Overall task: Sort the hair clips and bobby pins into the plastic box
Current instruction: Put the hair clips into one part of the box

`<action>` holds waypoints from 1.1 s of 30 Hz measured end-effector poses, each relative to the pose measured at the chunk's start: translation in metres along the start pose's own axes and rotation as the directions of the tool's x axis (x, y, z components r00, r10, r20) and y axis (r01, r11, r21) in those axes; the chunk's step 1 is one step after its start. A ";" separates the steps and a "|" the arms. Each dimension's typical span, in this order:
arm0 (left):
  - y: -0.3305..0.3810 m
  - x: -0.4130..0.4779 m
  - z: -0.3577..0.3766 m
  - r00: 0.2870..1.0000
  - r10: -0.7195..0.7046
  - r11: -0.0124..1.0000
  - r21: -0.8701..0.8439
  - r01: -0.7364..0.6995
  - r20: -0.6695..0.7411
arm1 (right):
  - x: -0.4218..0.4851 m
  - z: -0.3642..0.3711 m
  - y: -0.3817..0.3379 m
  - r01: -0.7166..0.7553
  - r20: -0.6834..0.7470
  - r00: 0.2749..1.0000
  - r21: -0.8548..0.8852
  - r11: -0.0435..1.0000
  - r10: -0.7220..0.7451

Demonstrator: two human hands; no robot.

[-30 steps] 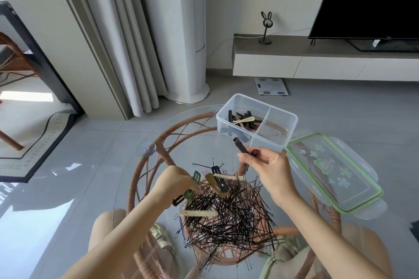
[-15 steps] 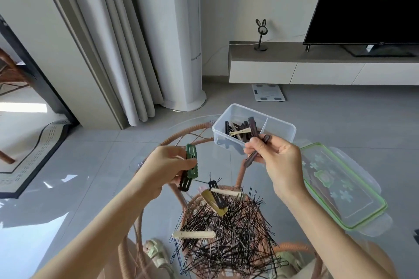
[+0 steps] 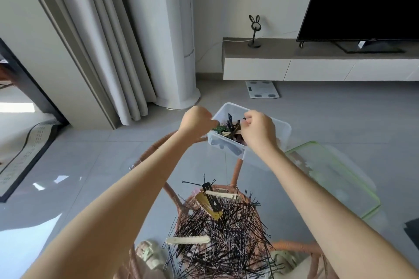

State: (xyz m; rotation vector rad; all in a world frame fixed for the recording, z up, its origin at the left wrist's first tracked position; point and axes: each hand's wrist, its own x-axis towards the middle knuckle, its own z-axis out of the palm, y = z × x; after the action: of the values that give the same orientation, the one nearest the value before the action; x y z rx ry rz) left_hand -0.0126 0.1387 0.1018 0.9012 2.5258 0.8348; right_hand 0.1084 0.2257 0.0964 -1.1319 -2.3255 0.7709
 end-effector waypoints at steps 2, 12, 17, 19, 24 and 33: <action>-0.025 -0.016 -0.005 1.000 0.016 0.997 0.079 -0.015 -0.007 | -0.030 -0.005 0.003 0.131 0.043 0.990 0.013 0.991 -0.132; -0.076 -0.124 0.024 0.970 -0.083 0.983 0.178 0.043 0.227 | -0.110 0.055 0.018 0.262 0.514 0.850 -0.218 0.940 -0.118; -0.076 -0.125 0.031 0.976 -0.108 0.994 0.048 0.101 0.188 | -0.109 0.053 0.011 0.107 0.550 0.833 -0.060 0.992 -0.057; -0.077 -0.125 0.030 0.973 -0.113 0.993 0.004 0.115 0.201 | -0.108 0.050 0.014 0.077 0.564 0.823 0.015 0.997 -0.072; -0.072 -0.129 0.022 0.971 -0.108 0.989 -0.074 0.126 0.212 | -0.106 0.036 0.022 0.080 0.486 0.862 0.154 0.985 -0.146; -0.061 -0.140 0.001 0.993 -0.038 0.999 -0.028 0.041 0.116 | -0.109 0.008 0.035 0.155 0.310 0.925 0.213 0.965 -0.218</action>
State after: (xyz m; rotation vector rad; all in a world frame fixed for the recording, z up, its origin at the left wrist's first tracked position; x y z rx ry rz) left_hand 0.0639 0.0087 0.0785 0.8615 2.4175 0.7834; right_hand 0.1857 0.1530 0.0525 -0.7297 -2.5198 1.1512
